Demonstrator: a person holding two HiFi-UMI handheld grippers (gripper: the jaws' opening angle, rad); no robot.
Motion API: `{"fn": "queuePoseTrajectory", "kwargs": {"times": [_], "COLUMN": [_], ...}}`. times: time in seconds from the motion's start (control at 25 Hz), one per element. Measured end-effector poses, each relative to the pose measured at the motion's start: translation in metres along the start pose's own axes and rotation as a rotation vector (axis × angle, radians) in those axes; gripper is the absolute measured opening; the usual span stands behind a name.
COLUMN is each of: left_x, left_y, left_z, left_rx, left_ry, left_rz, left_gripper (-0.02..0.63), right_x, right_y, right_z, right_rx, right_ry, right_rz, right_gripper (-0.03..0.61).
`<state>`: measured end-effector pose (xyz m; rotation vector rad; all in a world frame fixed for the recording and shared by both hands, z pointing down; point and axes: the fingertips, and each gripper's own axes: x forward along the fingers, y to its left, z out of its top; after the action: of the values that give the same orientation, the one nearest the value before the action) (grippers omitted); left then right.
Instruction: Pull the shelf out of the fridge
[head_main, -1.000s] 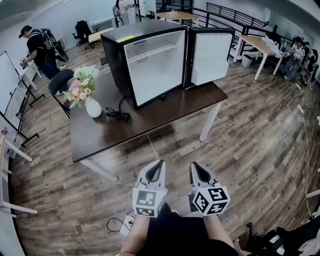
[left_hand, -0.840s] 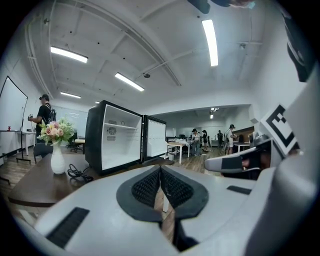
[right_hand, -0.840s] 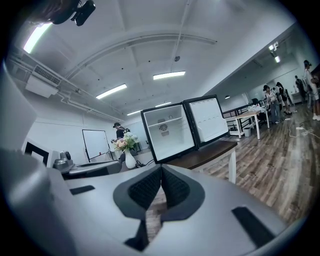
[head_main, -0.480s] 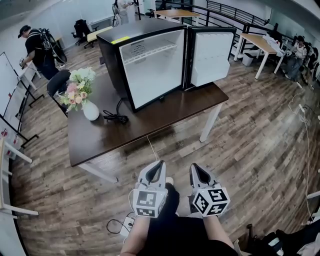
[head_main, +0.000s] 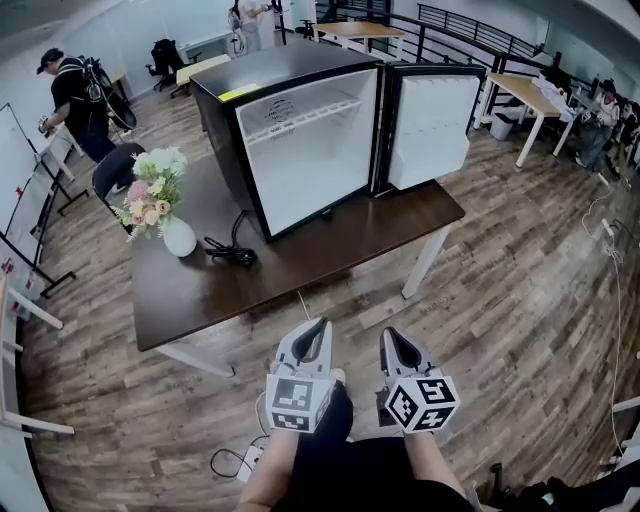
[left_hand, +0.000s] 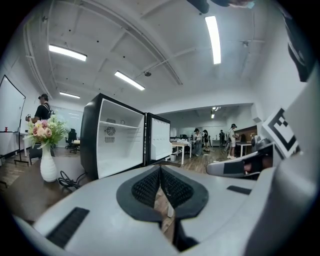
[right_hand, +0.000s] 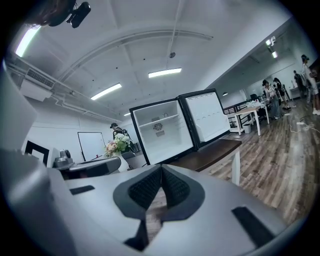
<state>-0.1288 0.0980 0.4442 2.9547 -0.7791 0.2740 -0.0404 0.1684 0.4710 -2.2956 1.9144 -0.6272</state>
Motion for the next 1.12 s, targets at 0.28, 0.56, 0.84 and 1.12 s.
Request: {"fn": "queuePoseTrajectory", "kwargs": {"times": [0.28, 0.56, 0.84, 1.12], "left_x": [0.044, 0.094, 0.150, 0.190], "left_y": [0.030, 0.071, 0.107, 0.138], "left_z": [0.016, 0.035, 0.042, 0.046], "left_rx": [0.009, 0.014, 0.015, 0.008], "left_ry": [0.008, 0.008, 0.006, 0.002], "left_rz": [0.016, 0.021, 0.015, 0.012], "left_gripper": [0.005, 0.005, 0.005, 0.005], "right_x": [0.052, 0.112, 0.171, 0.221], "right_y": [-0.009, -0.016, -0.032, -0.044], "right_z": [0.022, 0.051, 0.069, 0.082], "right_rx": [0.010, -0.001, -0.002, -0.014], "right_ry": [0.014, 0.015, 0.018, 0.022], "right_rz": [0.022, 0.032, 0.021, 0.012], "right_gripper": [-0.009, -0.009, -0.008, -0.008]}}
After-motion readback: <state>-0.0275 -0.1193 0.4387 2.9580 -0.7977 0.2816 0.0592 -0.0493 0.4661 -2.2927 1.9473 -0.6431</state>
